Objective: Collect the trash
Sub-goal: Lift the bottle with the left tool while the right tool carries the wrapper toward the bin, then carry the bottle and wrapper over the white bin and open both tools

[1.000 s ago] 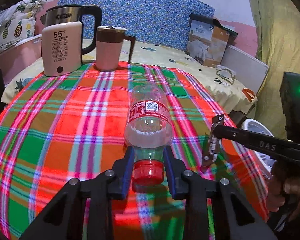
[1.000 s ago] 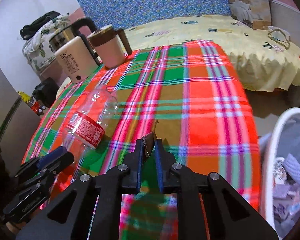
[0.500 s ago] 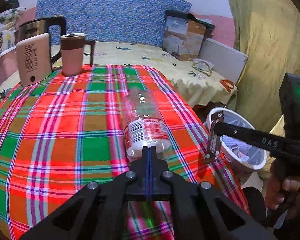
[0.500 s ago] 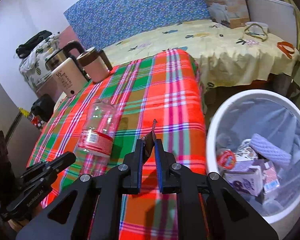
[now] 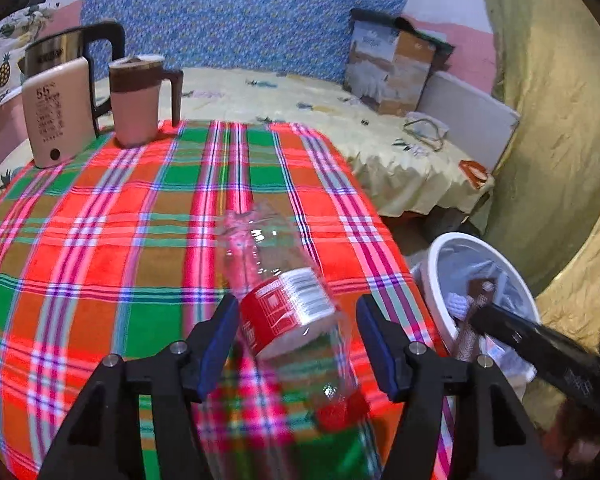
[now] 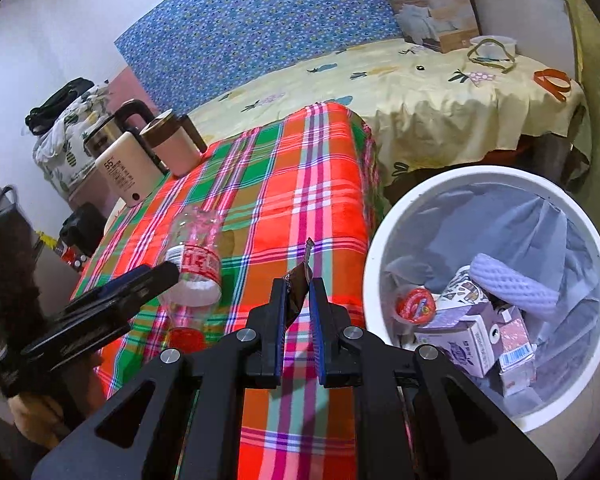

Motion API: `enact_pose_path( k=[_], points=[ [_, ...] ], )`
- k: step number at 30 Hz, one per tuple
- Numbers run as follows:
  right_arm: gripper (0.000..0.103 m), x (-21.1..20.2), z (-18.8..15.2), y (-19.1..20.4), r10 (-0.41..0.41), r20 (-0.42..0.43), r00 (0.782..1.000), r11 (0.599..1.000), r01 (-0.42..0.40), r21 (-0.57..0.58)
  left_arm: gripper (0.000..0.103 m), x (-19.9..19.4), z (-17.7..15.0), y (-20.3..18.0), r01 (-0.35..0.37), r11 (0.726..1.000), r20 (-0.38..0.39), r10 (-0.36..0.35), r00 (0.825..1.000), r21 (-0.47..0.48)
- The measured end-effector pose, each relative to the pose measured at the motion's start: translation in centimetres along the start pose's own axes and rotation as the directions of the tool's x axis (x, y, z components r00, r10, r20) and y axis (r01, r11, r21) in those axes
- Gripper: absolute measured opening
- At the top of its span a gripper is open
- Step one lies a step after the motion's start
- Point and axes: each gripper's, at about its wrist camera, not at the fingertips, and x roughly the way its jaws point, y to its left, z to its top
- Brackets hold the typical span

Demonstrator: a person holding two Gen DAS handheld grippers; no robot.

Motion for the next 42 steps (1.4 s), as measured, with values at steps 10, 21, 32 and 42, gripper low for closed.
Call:
enact_pose_path(
  k=[10,21,32,42],
  points=[
    [0.014,-0.4,-0.2,-1.6,-0.004,0.005,1.000,1.000,0.004,0.024,0.065,2.5,0.2,-2.2,-0.031,0.999,0.008,0.031,1.000,0.034],
    [0.014,-1.4,-0.2,-2.2,-0.002,0.022,1.000,0.999,0.001,0.036,0.058,2.8,0.9,-2.9,-0.040,0.997,-0.001,0.040,0.999,0.066],
    [0.014,-1.9,-0.3,-2.4,0.003,0.037,0.999,0.999,-0.004,0.043,0.014,0.1,0.5,-4.1,0.009,0.987,0.027,-0.014,1.000,0.158],
    [0.014,-2.4,-0.2,-3.0,0.002,0.053,0.999,0.999,-0.004,0.051,0.067,2.6,1.1,-3.9,-0.063,0.989,0.009,0.062,0.998,0.138]
  ],
)
